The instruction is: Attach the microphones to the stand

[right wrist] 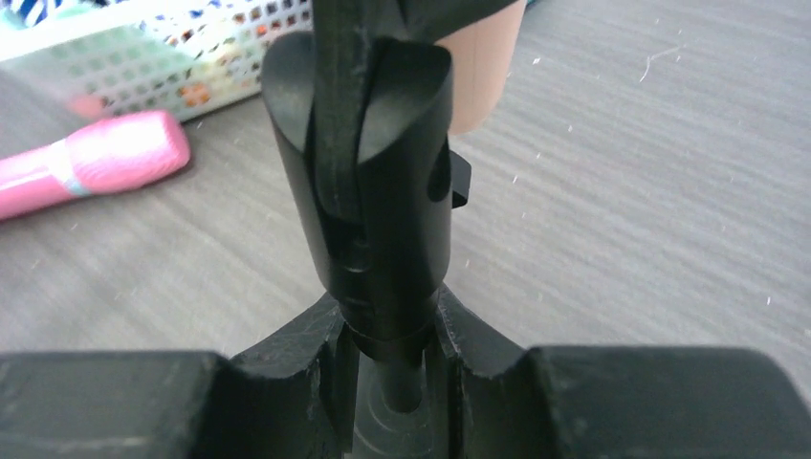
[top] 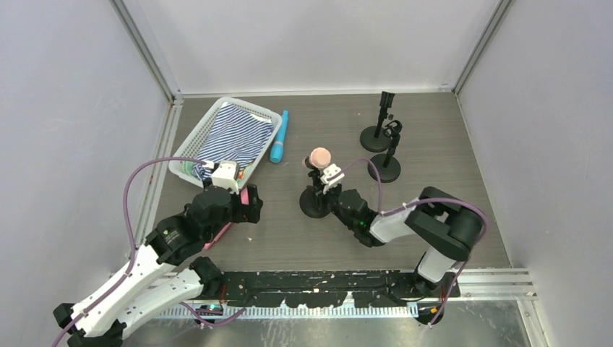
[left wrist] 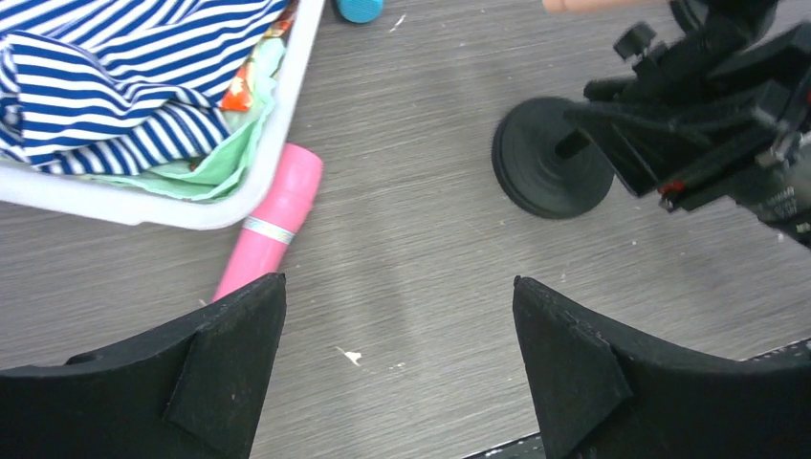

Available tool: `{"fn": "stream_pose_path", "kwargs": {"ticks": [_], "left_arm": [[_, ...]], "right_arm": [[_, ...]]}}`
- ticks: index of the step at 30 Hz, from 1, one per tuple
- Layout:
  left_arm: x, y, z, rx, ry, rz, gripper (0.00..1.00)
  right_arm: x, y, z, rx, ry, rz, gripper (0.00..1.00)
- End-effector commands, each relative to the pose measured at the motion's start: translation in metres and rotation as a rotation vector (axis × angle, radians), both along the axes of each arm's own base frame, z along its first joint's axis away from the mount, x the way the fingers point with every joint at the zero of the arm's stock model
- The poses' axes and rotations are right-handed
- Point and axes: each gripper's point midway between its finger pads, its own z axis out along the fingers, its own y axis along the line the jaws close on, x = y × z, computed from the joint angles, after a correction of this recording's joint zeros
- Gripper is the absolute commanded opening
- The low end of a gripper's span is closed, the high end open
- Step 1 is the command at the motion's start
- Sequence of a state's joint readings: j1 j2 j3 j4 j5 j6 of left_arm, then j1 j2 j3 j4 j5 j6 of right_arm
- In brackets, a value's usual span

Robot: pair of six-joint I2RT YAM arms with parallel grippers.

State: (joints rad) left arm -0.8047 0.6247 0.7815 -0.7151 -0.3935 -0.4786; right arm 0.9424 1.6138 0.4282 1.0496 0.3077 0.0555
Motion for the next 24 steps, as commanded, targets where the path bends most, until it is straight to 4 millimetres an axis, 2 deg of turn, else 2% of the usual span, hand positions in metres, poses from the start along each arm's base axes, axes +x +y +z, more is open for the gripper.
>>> {"fn": "stream_pose_path", "kwargs": {"ticks": [1,5,14,19,22,24], "left_arm": [[-0.001,0.021,0.005,0.066,-0.033,0.043,0.89],[-0.001,0.027,0.007,0.062,-0.049,0.072,0.89],[0.001,0.028,0.004,0.071,-0.047,0.082,0.89],[0.001,0.029,0.004,0.072,-0.045,0.086,0.90],[0.001,0.029,0.004,0.071,-0.048,0.089,0.90],[0.001,0.029,0.003,0.073,-0.047,0.089,0.90]], "right_arm": [[0.061,-0.006,0.031,0.045,-0.124,-0.146,0.01],[0.124,-0.006,0.031,0.064,-0.082,-0.172,0.01],[0.244,0.004,0.028,0.052,-0.021,-0.192,0.01],[0.281,0.017,0.017,0.020,0.007,-0.160,0.01],[0.292,0.028,0.010,0.007,0.017,-0.131,0.03],[0.295,0.032,0.009,0.002,0.019,-0.120,0.10]]}}
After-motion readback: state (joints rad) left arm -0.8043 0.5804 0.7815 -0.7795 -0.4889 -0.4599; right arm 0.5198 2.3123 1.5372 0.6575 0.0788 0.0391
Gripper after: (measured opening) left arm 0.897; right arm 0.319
